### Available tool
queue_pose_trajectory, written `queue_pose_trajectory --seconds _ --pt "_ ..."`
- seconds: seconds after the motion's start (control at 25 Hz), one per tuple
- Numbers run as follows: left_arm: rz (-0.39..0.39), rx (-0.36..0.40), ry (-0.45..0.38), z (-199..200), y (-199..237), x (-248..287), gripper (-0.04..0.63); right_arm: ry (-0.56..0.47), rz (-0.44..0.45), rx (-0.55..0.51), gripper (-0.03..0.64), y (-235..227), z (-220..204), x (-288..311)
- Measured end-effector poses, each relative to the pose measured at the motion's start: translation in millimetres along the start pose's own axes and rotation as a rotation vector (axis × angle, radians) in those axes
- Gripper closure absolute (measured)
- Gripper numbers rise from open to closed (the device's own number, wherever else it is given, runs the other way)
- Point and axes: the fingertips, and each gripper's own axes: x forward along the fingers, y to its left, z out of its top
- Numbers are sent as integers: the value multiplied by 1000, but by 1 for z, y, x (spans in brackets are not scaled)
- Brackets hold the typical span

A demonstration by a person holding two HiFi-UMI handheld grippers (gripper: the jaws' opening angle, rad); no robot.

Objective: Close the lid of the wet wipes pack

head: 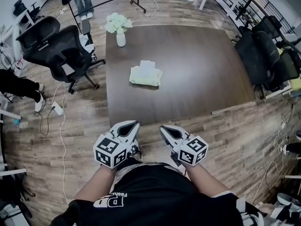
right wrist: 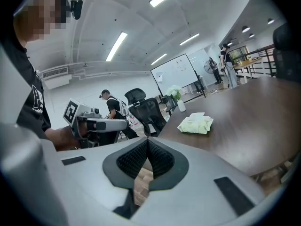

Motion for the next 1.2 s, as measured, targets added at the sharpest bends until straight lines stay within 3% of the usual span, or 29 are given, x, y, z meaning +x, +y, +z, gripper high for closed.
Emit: queue_pose_trajectory --seconds 0.6,1.2 --pt "-48 48 15 34 70 8 576 -13 -49 -24 612 -14 41 66" --pt "-115 80 22 46 110 13 576 -32 -131 -35 612 -20 56 99"
